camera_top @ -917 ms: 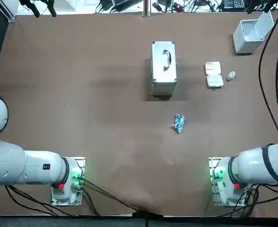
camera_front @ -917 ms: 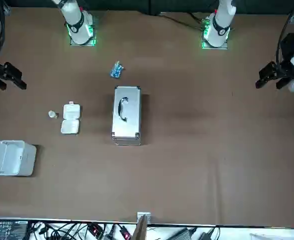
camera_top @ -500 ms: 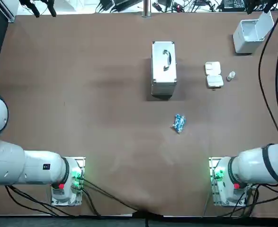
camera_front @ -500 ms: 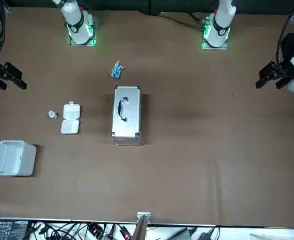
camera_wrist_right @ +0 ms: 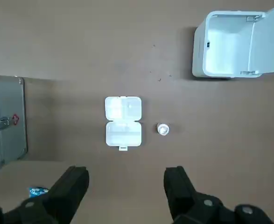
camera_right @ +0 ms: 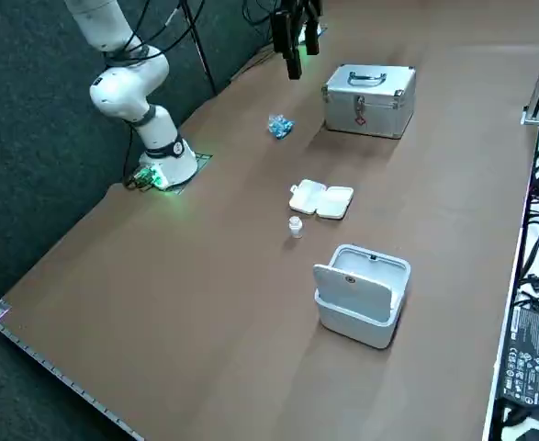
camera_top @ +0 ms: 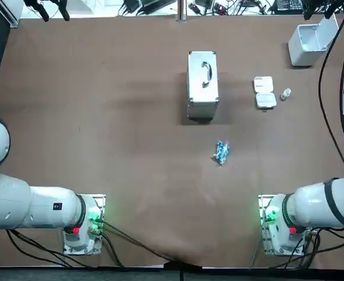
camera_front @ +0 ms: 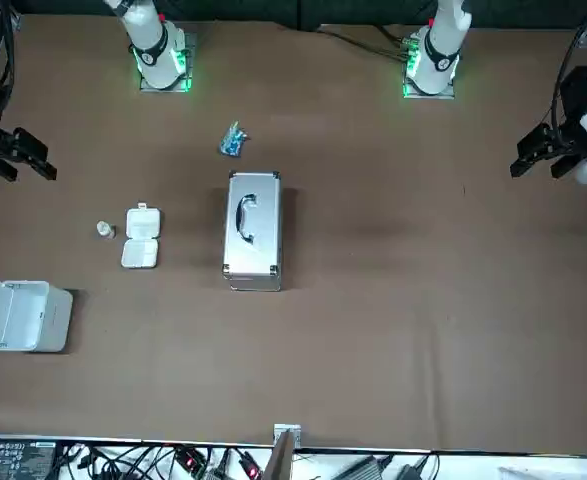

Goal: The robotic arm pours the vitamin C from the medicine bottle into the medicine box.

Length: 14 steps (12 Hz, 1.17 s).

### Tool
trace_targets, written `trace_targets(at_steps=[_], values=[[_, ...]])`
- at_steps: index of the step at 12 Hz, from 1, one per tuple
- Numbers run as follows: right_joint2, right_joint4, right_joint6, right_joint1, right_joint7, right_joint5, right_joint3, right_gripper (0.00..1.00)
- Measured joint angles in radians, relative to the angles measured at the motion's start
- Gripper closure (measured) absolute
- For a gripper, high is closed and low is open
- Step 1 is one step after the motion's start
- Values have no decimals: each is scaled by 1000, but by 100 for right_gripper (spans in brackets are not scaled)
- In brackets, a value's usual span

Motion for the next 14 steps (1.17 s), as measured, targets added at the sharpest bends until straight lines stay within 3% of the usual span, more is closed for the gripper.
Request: trace_targets(at_steps=[5, 12, 14], values=[[6, -9, 0, -6, -12, 0, -6, 0], [62, -51, 48, -106, -303, 59, -24, 0], [65, -82, 77, -151, -459, 61, -25, 0]])
